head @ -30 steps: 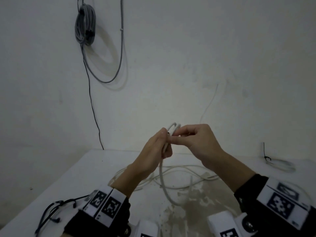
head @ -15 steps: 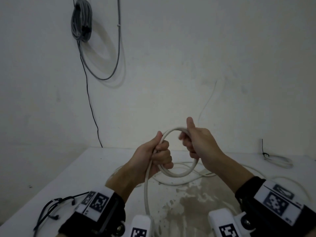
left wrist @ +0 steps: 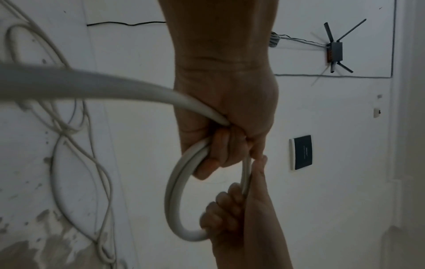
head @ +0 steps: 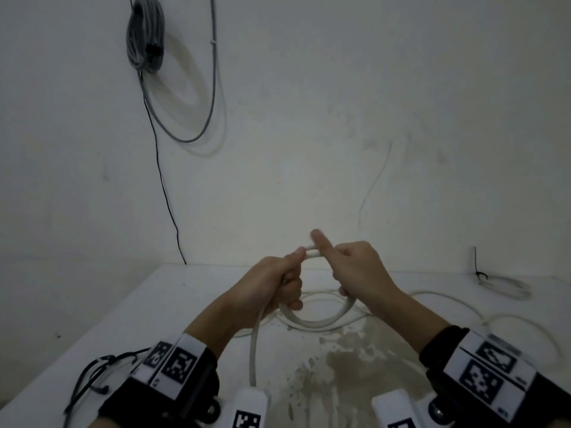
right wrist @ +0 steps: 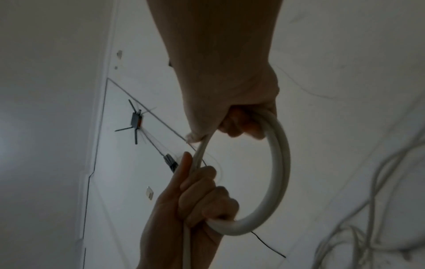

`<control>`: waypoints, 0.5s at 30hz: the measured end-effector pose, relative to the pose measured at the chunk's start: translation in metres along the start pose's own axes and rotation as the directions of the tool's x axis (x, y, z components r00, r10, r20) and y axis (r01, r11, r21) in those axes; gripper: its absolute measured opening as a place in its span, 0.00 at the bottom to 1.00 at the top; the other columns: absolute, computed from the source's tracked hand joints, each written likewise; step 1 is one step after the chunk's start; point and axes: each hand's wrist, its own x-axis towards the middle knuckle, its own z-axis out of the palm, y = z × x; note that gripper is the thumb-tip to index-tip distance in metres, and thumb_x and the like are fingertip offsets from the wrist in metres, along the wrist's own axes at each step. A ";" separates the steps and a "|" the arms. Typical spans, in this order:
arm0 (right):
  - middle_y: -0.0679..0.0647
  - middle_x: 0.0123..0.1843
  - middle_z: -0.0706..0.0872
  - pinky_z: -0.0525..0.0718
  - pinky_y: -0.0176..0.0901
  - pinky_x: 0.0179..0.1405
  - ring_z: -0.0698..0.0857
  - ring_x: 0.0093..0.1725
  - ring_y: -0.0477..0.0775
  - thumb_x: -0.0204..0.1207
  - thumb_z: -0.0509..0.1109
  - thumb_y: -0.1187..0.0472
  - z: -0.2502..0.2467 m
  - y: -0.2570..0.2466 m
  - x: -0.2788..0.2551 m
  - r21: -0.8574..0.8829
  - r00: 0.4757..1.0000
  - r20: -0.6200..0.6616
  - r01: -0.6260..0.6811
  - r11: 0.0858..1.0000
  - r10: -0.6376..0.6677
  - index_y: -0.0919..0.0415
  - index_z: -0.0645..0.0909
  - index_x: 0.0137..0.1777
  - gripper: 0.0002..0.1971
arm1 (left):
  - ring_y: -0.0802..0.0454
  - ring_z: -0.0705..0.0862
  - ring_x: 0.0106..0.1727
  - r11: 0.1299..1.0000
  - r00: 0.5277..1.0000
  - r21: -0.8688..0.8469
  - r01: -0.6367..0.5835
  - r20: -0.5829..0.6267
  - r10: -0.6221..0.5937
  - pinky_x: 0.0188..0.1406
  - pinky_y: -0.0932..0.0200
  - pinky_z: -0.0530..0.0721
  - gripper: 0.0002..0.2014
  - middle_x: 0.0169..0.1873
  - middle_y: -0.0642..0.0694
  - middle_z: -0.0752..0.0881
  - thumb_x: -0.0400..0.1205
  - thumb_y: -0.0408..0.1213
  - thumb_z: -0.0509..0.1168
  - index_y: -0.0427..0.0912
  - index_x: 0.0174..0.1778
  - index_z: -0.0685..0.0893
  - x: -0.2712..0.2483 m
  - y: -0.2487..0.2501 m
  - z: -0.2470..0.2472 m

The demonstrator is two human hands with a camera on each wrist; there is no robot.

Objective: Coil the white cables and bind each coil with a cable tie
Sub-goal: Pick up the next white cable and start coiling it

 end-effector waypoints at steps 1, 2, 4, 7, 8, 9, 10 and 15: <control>0.57 0.28 0.76 0.79 0.42 0.29 0.76 0.25 0.52 0.72 0.61 0.33 0.002 0.004 0.000 0.137 0.997 0.046 -0.075 0.988 0.069 0.64 0.75 0.35 0.30 | 0.56 0.57 0.18 0.996 0.998 -0.073 -0.056 -0.041 0.053 0.22 0.64 0.71 0.19 0.14 0.52 0.59 0.77 0.51 0.57 0.45 0.26 0.60 0.001 0.001 0.000; 0.59 0.34 0.81 0.82 0.46 0.37 0.81 0.31 0.54 0.76 0.58 0.35 0.004 0.007 -0.003 0.293 0.982 0.115 -0.177 0.939 0.149 0.64 0.78 0.43 0.28 | 0.57 0.57 0.17 0.983 0.990 -0.139 -0.118 -0.092 0.105 0.21 0.64 0.70 0.19 0.13 0.53 0.59 0.79 0.49 0.56 0.45 0.26 0.60 0.003 0.002 -0.002; 0.60 0.51 0.85 0.80 0.56 0.56 0.85 0.47 0.57 0.78 0.59 0.39 0.008 0.019 -0.012 0.437 0.924 0.325 -0.336 0.834 0.202 0.59 0.76 0.59 0.24 | 0.57 0.58 0.16 0.945 0.957 -0.222 -0.241 -0.218 0.193 0.19 0.65 0.70 0.20 0.12 0.53 0.59 0.84 0.47 0.52 0.45 0.26 0.60 0.007 0.006 -0.006; 0.54 0.58 0.88 0.75 0.45 0.60 0.86 0.56 0.47 0.71 0.64 0.41 0.014 0.040 -0.032 0.143 0.747 0.656 -0.260 0.955 0.105 0.55 0.81 0.56 0.21 | 0.57 0.58 0.16 0.896 0.883 -0.225 -0.383 -0.373 0.284 0.21 0.65 0.73 0.21 0.12 0.54 0.60 0.87 0.46 0.48 0.45 0.26 0.60 0.013 0.014 -0.011; 0.56 0.53 0.90 0.75 0.38 0.57 0.87 0.52 0.44 0.75 0.63 0.43 0.016 0.042 -0.040 0.066 0.672 0.737 -0.180 0.982 0.073 0.56 0.83 0.50 0.18 | 0.57 0.59 0.16 0.887 0.863 -0.207 -0.412 -0.401 0.307 0.23 0.65 0.74 0.22 0.12 0.54 0.60 0.87 0.47 0.48 0.45 0.26 0.60 0.014 0.017 -0.011; 0.57 0.46 0.91 0.76 0.31 0.52 0.87 0.46 0.42 0.79 0.59 0.43 0.017 0.043 -0.045 0.016 0.606 0.794 -0.113 0.993 0.056 0.57 0.85 0.46 0.20 | 0.57 0.59 0.16 0.883 0.848 -0.187 -0.431 -0.419 0.325 0.24 0.64 0.76 0.22 0.12 0.54 0.61 0.87 0.47 0.48 0.45 0.26 0.61 0.015 0.018 -0.012; 0.55 0.37 0.90 0.76 0.27 0.46 0.86 0.38 0.41 0.82 0.56 0.41 0.017 0.042 -0.048 -0.034 0.570 0.818 -0.082 0.996 0.075 0.58 0.85 0.41 0.24 | 0.57 0.59 0.16 0.881 0.839 -0.170 -0.441 -0.425 0.338 0.25 0.64 0.76 0.22 0.12 0.54 0.61 0.87 0.48 0.48 0.45 0.26 0.61 0.015 0.019 -0.014; 0.49 0.25 0.82 0.80 0.47 0.54 0.82 0.31 0.49 0.63 0.44 0.18 0.003 0.051 -0.031 -0.539 0.752 0.615 0.181 0.823 0.237 0.57 0.77 0.25 0.41 | 0.60 0.61 0.13 0.879 0.915 -0.298 -0.372 -0.277 0.294 0.21 0.66 0.76 0.21 0.09 0.55 0.62 0.83 0.51 0.50 0.45 0.25 0.66 0.002 0.021 -0.027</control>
